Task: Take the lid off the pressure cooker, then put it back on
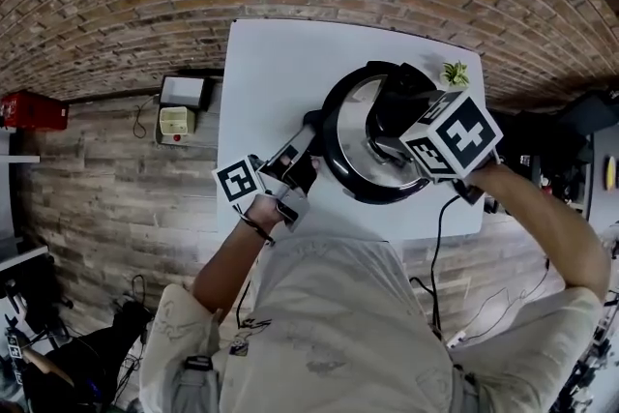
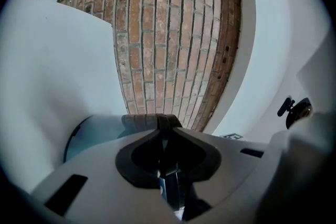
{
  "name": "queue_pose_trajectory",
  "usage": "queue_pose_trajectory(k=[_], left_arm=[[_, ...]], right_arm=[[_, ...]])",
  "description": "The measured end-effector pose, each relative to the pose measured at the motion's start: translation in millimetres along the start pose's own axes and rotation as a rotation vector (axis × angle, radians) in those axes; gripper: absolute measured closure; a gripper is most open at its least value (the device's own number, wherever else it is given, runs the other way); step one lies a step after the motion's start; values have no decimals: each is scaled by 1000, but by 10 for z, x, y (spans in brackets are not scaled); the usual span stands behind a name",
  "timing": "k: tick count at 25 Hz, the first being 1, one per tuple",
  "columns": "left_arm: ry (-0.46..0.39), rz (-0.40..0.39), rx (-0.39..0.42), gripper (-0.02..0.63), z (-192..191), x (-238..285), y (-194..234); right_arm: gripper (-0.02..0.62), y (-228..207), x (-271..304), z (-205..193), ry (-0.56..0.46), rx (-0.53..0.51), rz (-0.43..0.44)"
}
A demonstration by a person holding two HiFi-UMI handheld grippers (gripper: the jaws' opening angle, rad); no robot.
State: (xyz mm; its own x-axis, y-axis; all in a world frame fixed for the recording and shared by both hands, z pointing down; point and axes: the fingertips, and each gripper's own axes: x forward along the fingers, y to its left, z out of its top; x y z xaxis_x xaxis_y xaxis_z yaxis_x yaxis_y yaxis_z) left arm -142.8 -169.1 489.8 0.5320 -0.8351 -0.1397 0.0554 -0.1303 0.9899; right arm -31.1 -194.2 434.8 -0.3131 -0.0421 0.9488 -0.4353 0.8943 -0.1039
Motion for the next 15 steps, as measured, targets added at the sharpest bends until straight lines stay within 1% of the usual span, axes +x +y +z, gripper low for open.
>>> queue_pose_trajectory(k=[6, 15], left_arm=[[10, -5, -2, 534, -12, 14, -10], [8, 1, -4, 534, -6, 7, -3]], right_arm=[[290, 3, -7, -17, 6, -5, 2], [290, 12, 1, 0, -9, -51, 9]])
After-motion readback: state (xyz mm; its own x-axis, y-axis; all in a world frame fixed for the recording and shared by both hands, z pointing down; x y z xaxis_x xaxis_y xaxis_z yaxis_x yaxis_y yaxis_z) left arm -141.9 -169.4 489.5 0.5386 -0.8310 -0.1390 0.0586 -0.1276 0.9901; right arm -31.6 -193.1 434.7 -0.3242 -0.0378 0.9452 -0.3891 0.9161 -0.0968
